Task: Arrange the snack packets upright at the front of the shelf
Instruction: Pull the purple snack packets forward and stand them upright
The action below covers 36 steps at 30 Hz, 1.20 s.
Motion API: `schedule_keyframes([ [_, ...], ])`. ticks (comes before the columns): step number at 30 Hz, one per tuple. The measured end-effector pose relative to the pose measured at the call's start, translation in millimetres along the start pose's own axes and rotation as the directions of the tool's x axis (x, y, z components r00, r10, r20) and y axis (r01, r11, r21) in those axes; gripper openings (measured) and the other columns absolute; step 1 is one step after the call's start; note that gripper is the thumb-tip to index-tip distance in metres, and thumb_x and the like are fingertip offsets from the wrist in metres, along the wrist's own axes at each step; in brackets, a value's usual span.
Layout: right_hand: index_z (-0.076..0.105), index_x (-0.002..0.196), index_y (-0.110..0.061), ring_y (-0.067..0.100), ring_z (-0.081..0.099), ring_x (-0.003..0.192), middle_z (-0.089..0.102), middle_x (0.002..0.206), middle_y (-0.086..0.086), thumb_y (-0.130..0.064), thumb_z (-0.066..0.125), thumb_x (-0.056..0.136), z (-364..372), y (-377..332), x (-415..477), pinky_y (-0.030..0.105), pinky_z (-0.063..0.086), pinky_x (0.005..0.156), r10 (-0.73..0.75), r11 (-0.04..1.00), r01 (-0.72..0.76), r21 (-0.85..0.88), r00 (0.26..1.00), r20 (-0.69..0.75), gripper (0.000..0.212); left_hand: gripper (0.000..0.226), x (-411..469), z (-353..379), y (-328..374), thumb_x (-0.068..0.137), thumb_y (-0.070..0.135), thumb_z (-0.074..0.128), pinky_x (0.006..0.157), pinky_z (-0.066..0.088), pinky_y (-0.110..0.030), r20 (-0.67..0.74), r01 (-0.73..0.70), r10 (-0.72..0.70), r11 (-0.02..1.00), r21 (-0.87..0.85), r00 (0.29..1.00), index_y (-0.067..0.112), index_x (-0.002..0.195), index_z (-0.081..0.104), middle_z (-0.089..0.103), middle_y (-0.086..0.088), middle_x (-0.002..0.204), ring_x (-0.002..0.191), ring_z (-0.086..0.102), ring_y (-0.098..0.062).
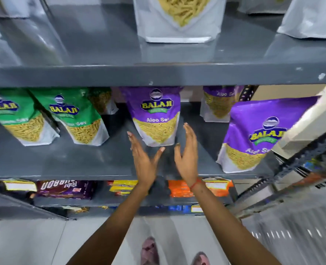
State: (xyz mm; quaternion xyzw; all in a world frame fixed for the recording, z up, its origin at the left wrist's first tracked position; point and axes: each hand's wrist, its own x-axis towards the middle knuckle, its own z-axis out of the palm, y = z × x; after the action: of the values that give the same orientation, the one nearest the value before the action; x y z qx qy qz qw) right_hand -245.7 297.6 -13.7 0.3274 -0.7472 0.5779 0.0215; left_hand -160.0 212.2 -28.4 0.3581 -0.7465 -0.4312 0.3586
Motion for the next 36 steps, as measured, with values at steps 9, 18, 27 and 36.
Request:
schedule_keyframes([
  [9,0.027,0.137,0.004,0.036,0.042,0.131,0.042,0.141,0.024,0.016,0.053,0.08,39.6,36.2,58.5,0.041,0.034,0.111,0.419,0.891,-0.453,0.043,0.853,0.31,0.063,0.068,94.0,-23.9,-56.0,0.076,0.003,0.072,0.1,0.046,-0.037,0.392,0.22,-0.159,0.968,-0.117,0.906,-0.002,0.134,0.035,0.054,-0.021,0.134,0.12,0.055,-0.029],
  [18,0.046,0.12,-0.001,0.027,0.056,0.112,0.058,0.123,0.019,0.005,0.065,0.079,14.6,29.6,16.6,0.036,0.045,0.098,0.413,0.886,-0.452,0.108,0.872,0.262,0.046,0.035,48.6,-30.7,-52.1,0.074,0.019,0.077,0.079,0.053,-0.043,0.336,0.236,-0.18,0.962,-0.135,0.925,0.008,0.098,0.054,0.071,-0.018,0.1,0.089,0.066,-0.029],
  [27,0.047,0.123,-0.009,0.004,0.059,0.103,0.061,0.112,-0.003,-0.01,0.07,0.079,-21.8,19.6,-41.1,0.002,0.046,0.08,0.401,0.89,-0.438,0.126,0.884,0.239,0.049,0.04,-15.1,-34.7,-40.4,0.076,0.013,0.074,0.087,0.055,-0.036,0.367,0.264,-0.173,0.94,-0.215,0.914,0.005,0.11,0.055,0.069,-0.015,0.113,0.1,0.066,-0.022],
  [36,0.046,0.112,-0.037,-0.008,0.057,0.104,0.058,0.112,-0.016,-0.012,0.058,0.087,-11.3,11.7,-53.3,0.018,0.048,0.09,0.384,0.89,-0.419,0.179,0.902,0.197,0.037,0.045,-12.3,-38.6,-35.6,0.08,0.018,0.07,0.068,0.049,-0.002,0.407,0.221,-0.156,0.968,-0.118,0.9,0.004,0.118,0.05,0.065,-0.014,0.121,0.108,0.063,-0.023],
])
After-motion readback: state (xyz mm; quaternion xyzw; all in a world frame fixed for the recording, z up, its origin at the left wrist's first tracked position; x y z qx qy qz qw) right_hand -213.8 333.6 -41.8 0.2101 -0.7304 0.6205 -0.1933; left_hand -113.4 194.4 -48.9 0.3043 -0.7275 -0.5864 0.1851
